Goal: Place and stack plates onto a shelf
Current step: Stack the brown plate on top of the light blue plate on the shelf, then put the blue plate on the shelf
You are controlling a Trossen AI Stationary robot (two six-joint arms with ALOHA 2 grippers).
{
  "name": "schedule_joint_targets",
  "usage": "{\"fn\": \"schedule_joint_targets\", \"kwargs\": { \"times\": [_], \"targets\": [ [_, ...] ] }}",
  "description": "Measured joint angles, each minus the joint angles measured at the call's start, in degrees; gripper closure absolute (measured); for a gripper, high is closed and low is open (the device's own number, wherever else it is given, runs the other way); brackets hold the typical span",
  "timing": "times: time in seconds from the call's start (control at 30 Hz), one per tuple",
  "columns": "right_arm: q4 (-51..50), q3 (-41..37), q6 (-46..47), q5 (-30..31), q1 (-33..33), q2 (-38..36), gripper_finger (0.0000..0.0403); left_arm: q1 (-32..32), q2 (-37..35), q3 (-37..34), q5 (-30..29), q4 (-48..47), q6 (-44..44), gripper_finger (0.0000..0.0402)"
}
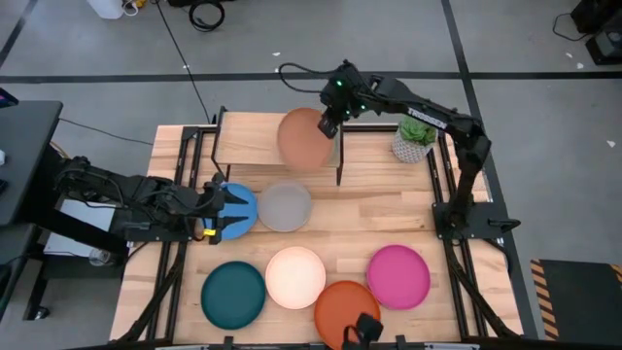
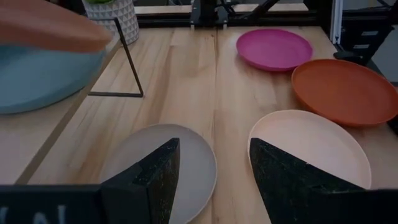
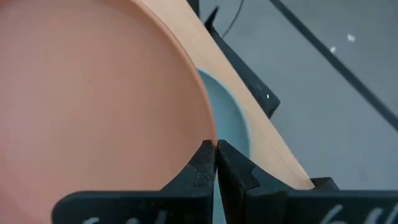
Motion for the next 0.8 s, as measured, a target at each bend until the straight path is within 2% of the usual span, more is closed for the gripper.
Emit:
{"fn": "schedule_joint_targets", "kwargs": {
  "times": [0.3,0.57,0.73,0.8],
  "targets": [
    [-0.97,0.28,0.02,-2.79,-4.64,2.83,0.0376,0.00,0.00,0.00,0.02,-1.24,-1.84,0.0198],
    [-2.92,0.29,0.03,-5.05,-4.84,2.65,0.0317,0.00,0.00,0.00,0.02,-1.33,-1.95,0.0198],
    [-10.27,3.01,0.34,-5.16,-3.76,2.17,0.0305,0.00,0.00,0.00,0.04,-1.44,-1.95,0.0198],
    [-11.97,3.52,-0.15,-3.15,-2.15,0.69,0.0305,0.00,0.00,0.00,0.23,-2.03,-1.73,0.0198]
  ]
}}
